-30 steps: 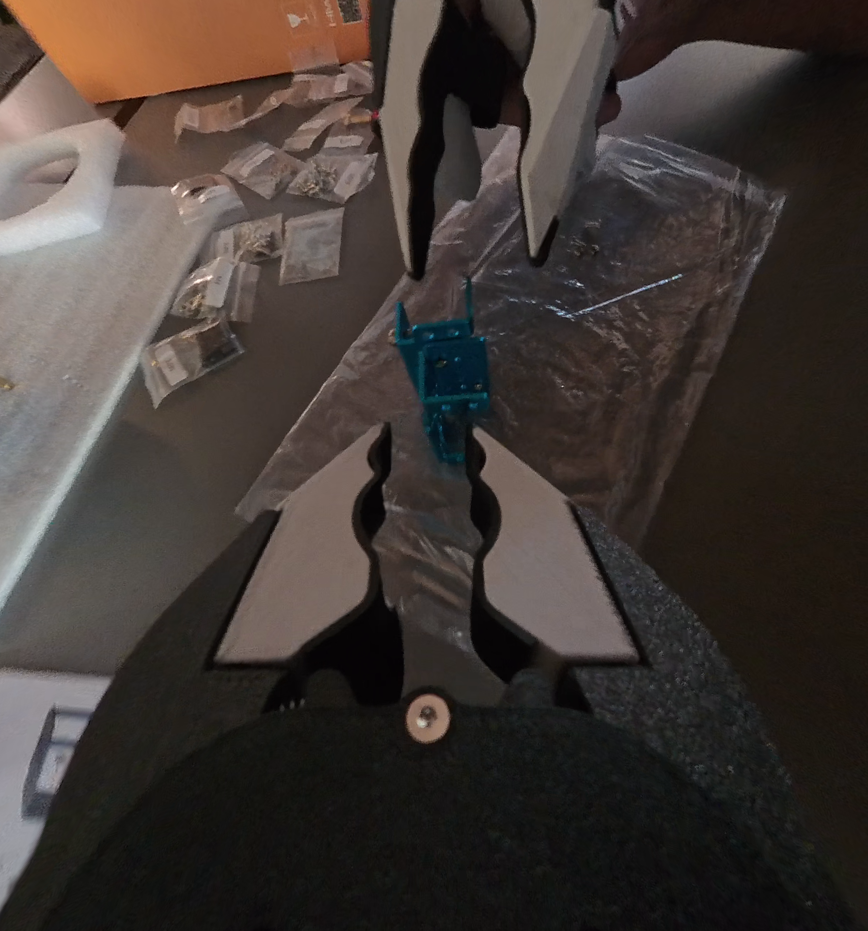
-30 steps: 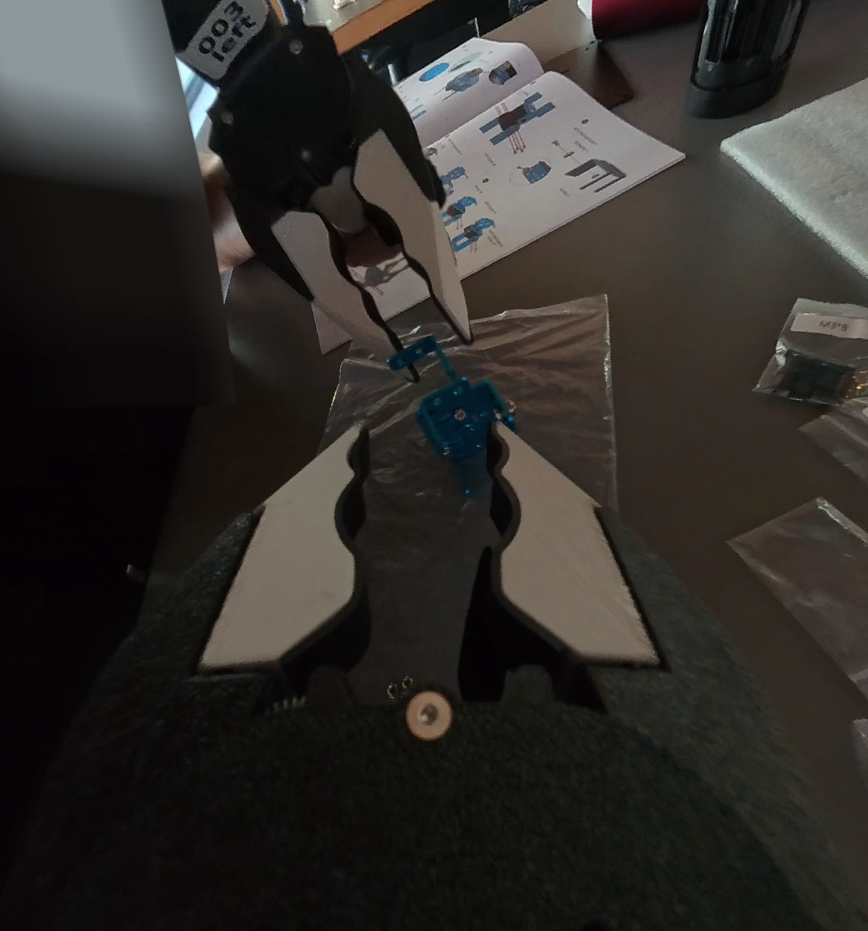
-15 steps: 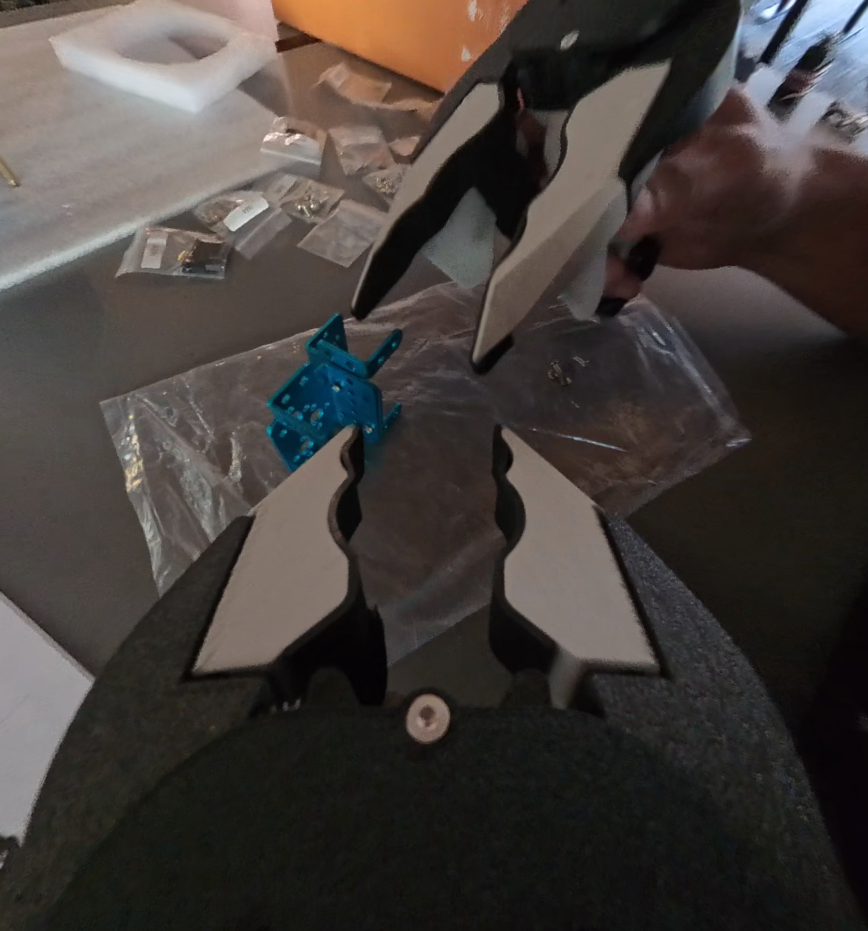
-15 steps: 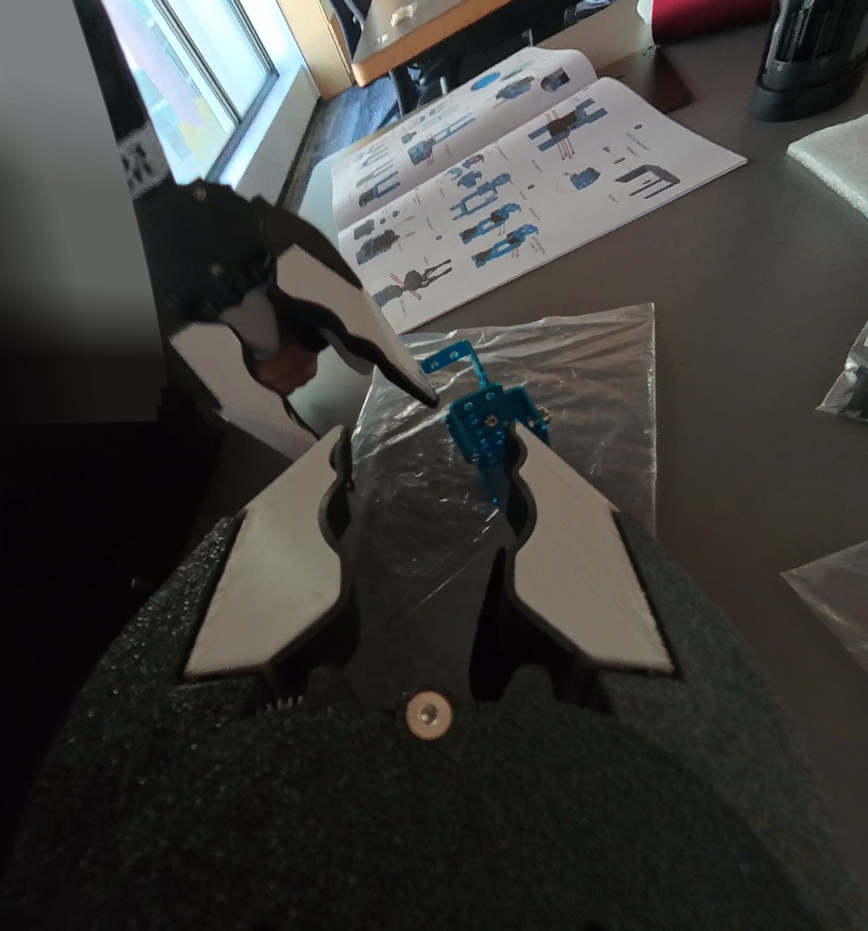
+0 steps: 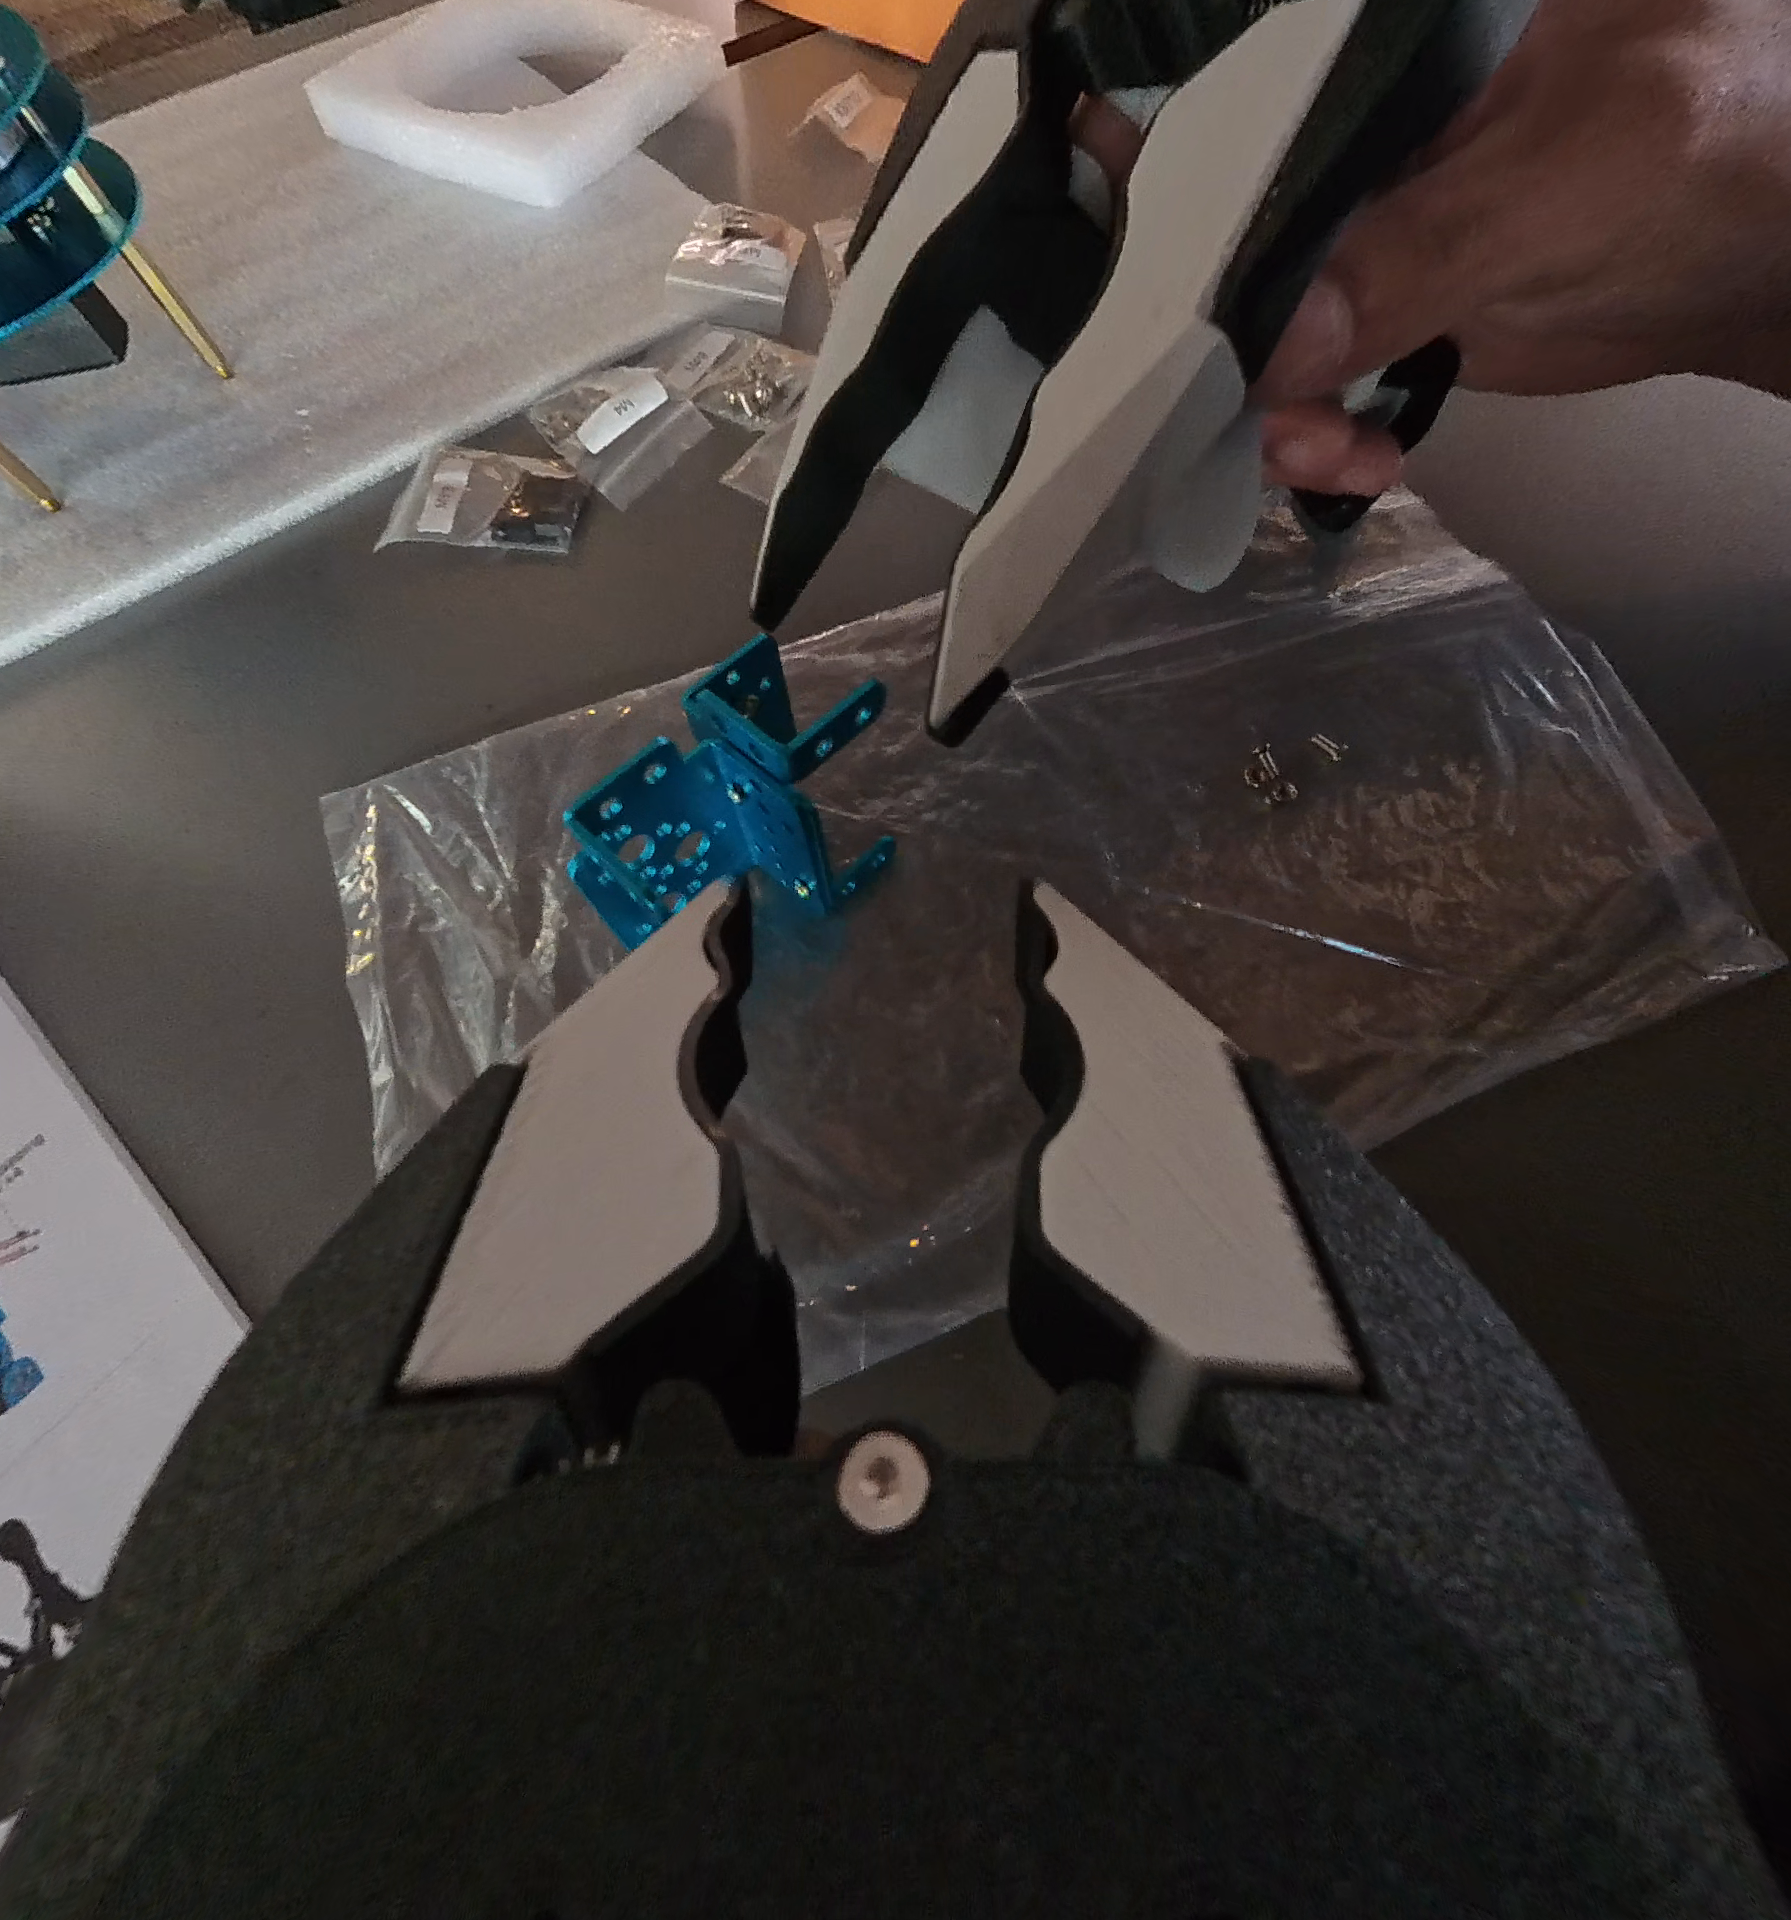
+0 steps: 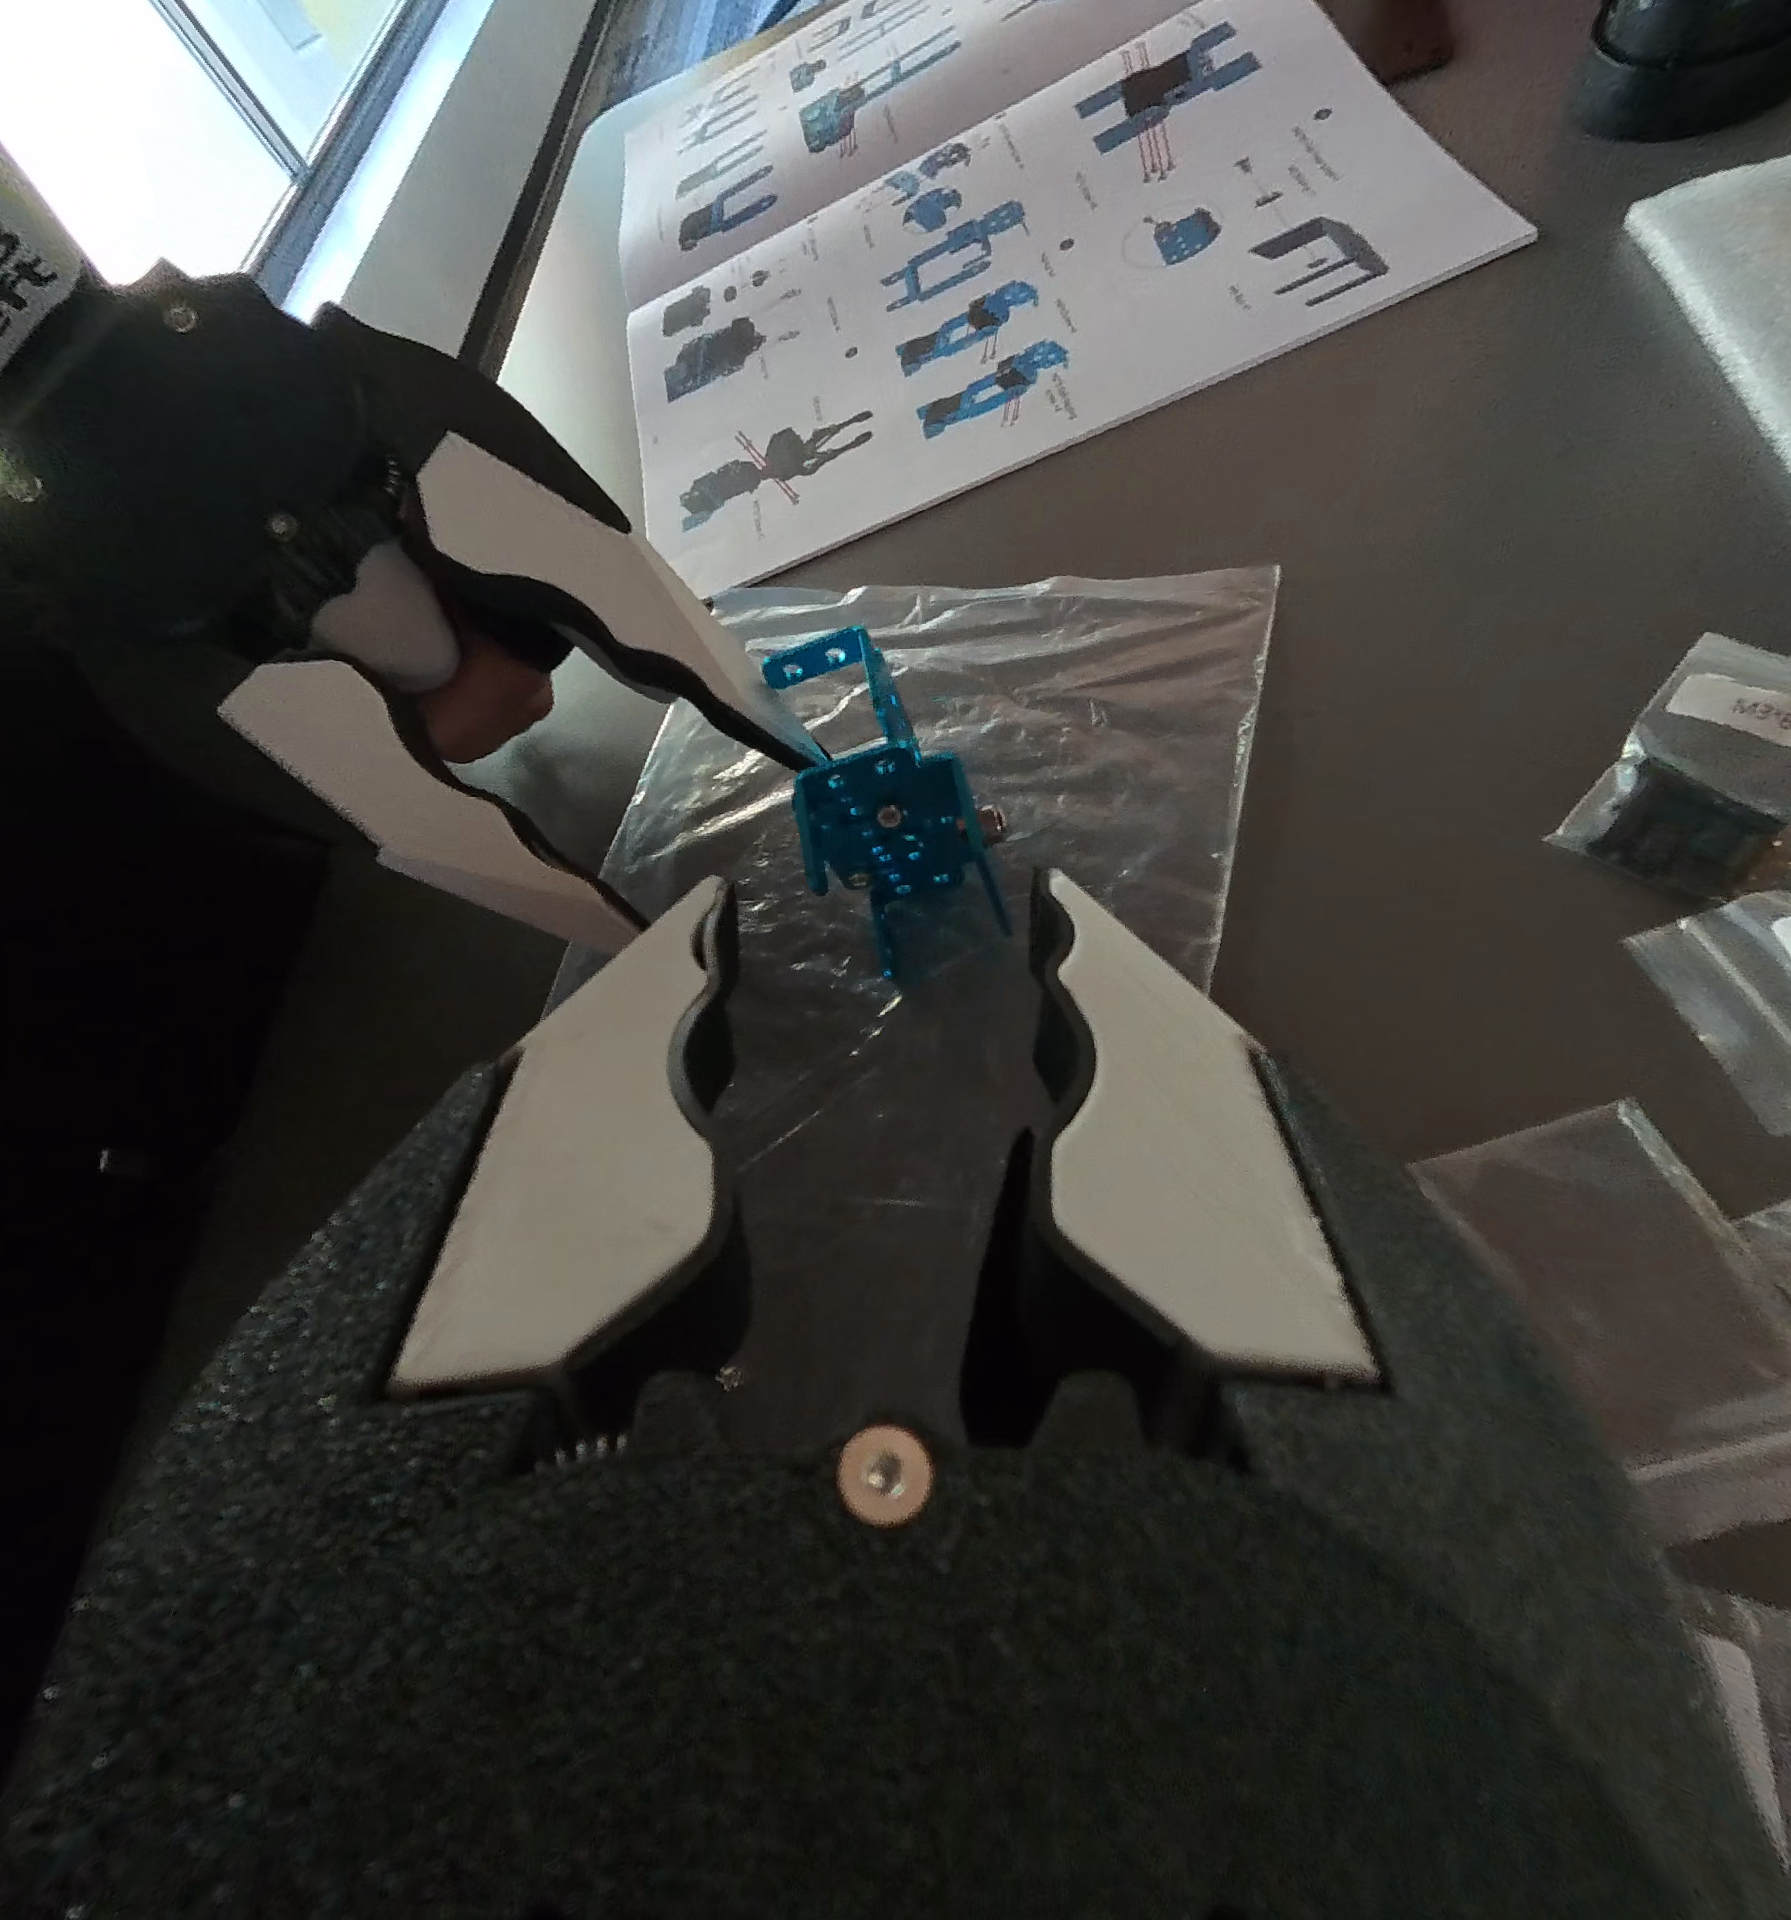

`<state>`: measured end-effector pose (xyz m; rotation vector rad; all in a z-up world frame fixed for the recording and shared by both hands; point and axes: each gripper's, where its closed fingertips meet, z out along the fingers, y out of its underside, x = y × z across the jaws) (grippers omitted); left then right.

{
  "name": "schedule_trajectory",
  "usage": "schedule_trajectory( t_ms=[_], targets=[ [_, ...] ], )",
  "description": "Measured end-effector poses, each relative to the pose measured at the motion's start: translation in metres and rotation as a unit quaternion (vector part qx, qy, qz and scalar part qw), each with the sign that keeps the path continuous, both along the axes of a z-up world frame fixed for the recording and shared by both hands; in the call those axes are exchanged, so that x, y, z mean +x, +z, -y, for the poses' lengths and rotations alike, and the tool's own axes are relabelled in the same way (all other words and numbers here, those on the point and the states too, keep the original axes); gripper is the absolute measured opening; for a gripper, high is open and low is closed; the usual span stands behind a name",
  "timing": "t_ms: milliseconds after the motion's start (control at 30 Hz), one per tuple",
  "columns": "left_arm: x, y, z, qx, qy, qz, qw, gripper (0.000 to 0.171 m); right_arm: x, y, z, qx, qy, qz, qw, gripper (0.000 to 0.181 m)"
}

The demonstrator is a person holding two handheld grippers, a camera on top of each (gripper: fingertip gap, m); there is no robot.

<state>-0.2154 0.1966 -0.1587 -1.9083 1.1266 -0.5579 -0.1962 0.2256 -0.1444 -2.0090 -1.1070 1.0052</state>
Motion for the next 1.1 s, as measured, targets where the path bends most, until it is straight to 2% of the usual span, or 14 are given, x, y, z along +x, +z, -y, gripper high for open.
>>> schedule_trajectory(
  t_ms=[233, 733, 1100],
  targets=[
    [0.001, -0.001, -0.010, 0.021, -0.004, -0.010, 1.000, 0.051, -0.007, 0.004, 0.008, -0.024, 0.008, -0.025, 0.999, 0.052],
    [0.008, -0.004, -0.010, 0.019, -0.024, -0.010, 0.999, 0.055, -0.012, -0.003, 0.011, -0.030, 0.018, -0.003, 0.999, 0.047],
    [0.007, -0.006, -0.011, 0.022, -0.027, -0.015, 0.999, 0.054, -0.001, 0.001, -0.011, 0.030, -0.013, 0.030, 0.999, 0.049]
  ],
)
